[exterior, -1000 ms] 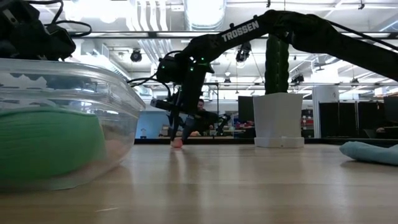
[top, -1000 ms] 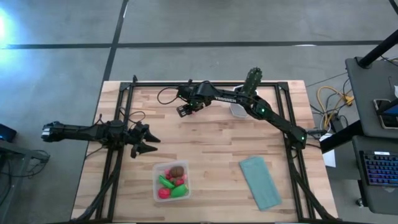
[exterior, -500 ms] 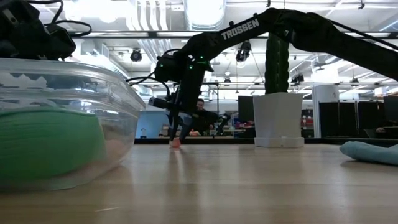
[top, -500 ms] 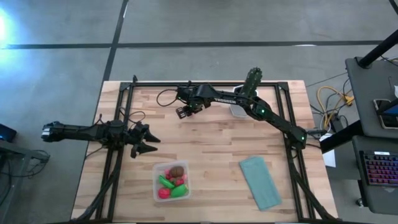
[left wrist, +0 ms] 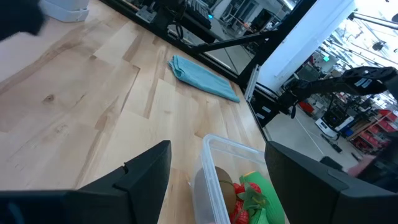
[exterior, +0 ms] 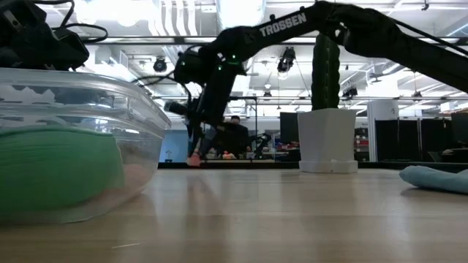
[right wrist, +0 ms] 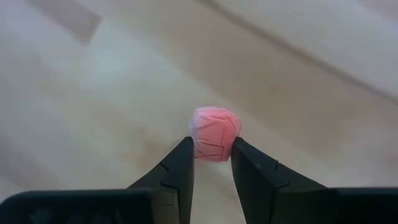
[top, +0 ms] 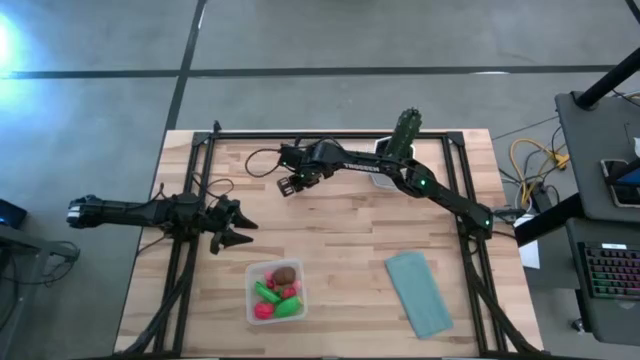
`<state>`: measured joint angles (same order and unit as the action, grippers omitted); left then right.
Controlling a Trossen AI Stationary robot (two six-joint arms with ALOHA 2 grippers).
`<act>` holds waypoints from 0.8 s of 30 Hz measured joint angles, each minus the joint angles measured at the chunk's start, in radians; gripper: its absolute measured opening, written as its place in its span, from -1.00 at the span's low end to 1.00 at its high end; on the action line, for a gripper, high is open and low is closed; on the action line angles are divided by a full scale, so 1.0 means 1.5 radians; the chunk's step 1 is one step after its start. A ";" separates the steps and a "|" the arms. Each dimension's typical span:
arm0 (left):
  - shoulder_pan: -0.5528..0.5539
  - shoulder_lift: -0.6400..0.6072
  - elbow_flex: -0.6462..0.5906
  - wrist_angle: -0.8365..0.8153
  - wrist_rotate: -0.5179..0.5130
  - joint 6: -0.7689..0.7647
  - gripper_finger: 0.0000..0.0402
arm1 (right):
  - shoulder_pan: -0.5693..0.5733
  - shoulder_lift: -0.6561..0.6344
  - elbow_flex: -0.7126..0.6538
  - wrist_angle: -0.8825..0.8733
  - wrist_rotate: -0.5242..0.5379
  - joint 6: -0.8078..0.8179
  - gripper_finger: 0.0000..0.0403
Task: Pick and placing Produce into tupperware
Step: Put the pink peach into the transparent bin
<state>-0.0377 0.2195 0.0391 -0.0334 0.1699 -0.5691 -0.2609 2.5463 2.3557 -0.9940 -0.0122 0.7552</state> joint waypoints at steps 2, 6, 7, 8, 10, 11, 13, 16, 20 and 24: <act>0.000 0.000 0.000 0.000 0.000 0.000 0.23 | 0.010 -0.010 -0.001 -0.001 -0.014 0.003 -0.55; 0.000 0.000 0.000 0.000 0.000 0.000 0.23 | 0.040 -0.044 -0.001 -0.003 -0.065 -0.012 -0.55; 0.000 0.000 0.000 0.000 0.000 0.000 0.23 | 0.049 -0.058 -0.001 -0.004 -0.093 -0.030 -0.55; 0.000 0.000 0.000 0.000 0.000 0.000 0.23 | 0.062 -0.070 -0.001 -0.002 -0.125 -0.050 -0.55; 0.000 0.000 0.000 0.000 0.000 0.000 0.23 | 0.087 -0.095 0.000 -0.002 -0.194 -0.085 -0.55; 0.000 0.000 0.000 0.000 0.000 0.000 0.23 | 0.101 -0.107 0.001 0.000 -0.226 -0.097 -0.55; 0.000 0.000 0.000 0.000 0.000 0.000 0.23 | 0.130 -0.123 0.001 0.000 -0.279 -0.105 -0.55; 0.000 0.000 0.000 0.000 0.000 0.000 0.23 | 0.170 -0.128 0.001 -0.002 -0.306 -0.078 -0.55; 0.000 0.000 0.000 0.000 0.000 0.000 0.23 | 0.212 -0.111 -0.001 0.005 -0.315 -0.036 -0.55; 0.000 0.000 0.000 0.000 0.000 0.000 0.23 | 0.242 -0.079 -0.002 0.020 -0.312 -0.018 -0.55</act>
<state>-0.0376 0.2195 0.0391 -0.0330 0.1701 -0.5691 0.1027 2.4283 2.3523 -0.9637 -0.4806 0.7278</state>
